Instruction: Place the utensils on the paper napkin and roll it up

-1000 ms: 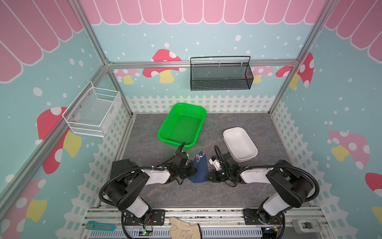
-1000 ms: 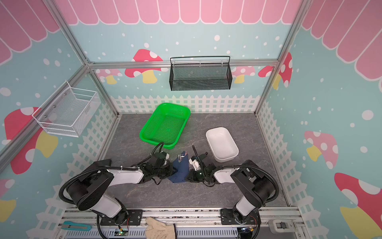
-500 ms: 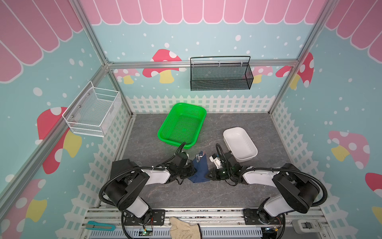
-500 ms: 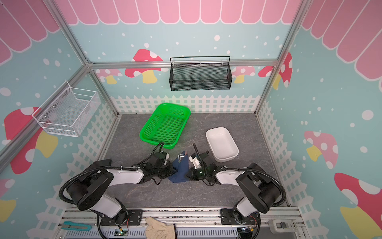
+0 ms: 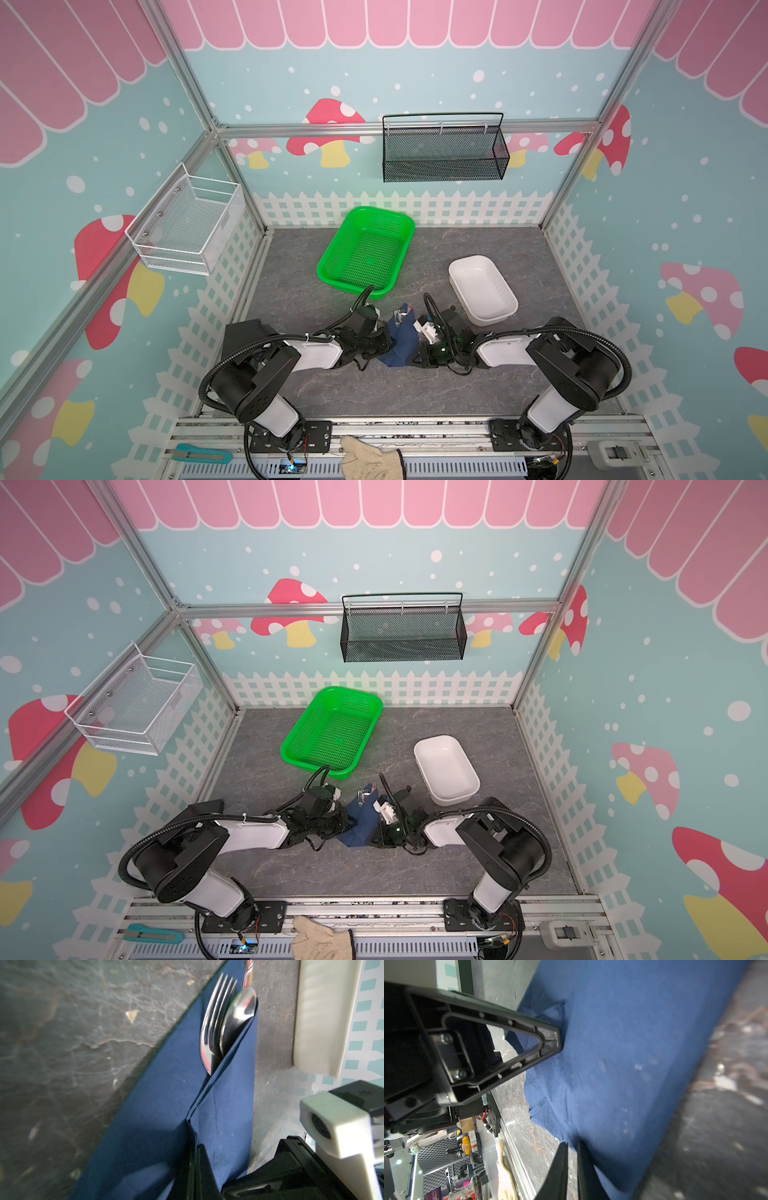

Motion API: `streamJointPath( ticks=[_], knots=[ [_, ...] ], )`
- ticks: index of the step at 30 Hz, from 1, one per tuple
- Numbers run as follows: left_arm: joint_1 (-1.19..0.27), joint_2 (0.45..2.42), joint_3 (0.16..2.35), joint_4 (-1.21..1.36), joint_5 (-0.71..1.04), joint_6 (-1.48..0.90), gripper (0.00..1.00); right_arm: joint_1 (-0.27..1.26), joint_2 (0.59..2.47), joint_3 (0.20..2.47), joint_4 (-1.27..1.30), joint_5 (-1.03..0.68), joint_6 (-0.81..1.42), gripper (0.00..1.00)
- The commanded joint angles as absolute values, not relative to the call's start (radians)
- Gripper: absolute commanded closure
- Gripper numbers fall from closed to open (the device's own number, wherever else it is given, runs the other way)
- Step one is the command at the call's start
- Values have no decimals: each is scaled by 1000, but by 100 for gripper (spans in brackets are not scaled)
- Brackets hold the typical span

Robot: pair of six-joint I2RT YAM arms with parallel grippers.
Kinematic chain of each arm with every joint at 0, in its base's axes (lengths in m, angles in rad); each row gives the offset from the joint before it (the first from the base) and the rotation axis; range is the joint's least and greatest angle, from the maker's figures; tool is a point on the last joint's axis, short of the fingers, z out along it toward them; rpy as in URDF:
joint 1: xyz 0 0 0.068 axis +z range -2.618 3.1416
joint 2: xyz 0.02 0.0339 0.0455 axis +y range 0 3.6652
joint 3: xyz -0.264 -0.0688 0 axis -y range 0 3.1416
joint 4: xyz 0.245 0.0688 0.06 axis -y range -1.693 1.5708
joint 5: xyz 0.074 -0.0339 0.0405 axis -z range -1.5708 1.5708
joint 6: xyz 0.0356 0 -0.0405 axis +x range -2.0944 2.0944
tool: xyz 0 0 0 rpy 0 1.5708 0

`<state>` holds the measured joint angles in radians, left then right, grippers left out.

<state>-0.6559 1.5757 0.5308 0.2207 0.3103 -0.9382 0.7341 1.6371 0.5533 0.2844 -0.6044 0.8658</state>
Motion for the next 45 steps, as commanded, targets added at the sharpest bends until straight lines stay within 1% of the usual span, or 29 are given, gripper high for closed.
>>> streamJointPath(
  ticks=[1, 5, 8, 13, 20, 23, 26, 31, 33, 39, 45],
  knots=[
    [-658, 1583, 542, 206, 305, -928, 96, 739, 1610, 544, 279, -609, 872, 85],
    [-658, 1580, 540, 203, 300, -928, 96, 720, 1503, 567, 270, -556, 868, 86],
    [-659, 1582, 543, 204, 305, -927, 96, 660, 1480, 560, 271, -521, 880, 87],
    [-659, 1587, 546, 203, 308, -923, 96, 594, 1533, 595, 276, -509, 879, 87],
    [-659, 1593, 546, 212, 311, -923, 96, 590, 1671, 639, 282, -528, 891, 87],
    [-659, 1594, 547, 215, 313, -926, 96, 590, 1693, 630, 282, -528, 896, 86],
    [-658, 1595, 551, 214, 314, -925, 96, 590, 1673, 624, 281, -533, 896, 85],
    [-659, 1592, 552, 210, 316, -925, 96, 613, 1537, 581, 288, -484, 909, 85],
    [-658, 1588, 553, 209, 313, -924, 96, 643, 1520, 572, 297, -485, 916, 85],
    [-659, 1595, 554, 209, 319, -920, 96, 713, 1575, 590, 277, -530, 902, 87],
    [-658, 1594, 547, 213, 317, -925, 96, 763, 1617, 633, 249, -533, 888, 88]
  ],
)
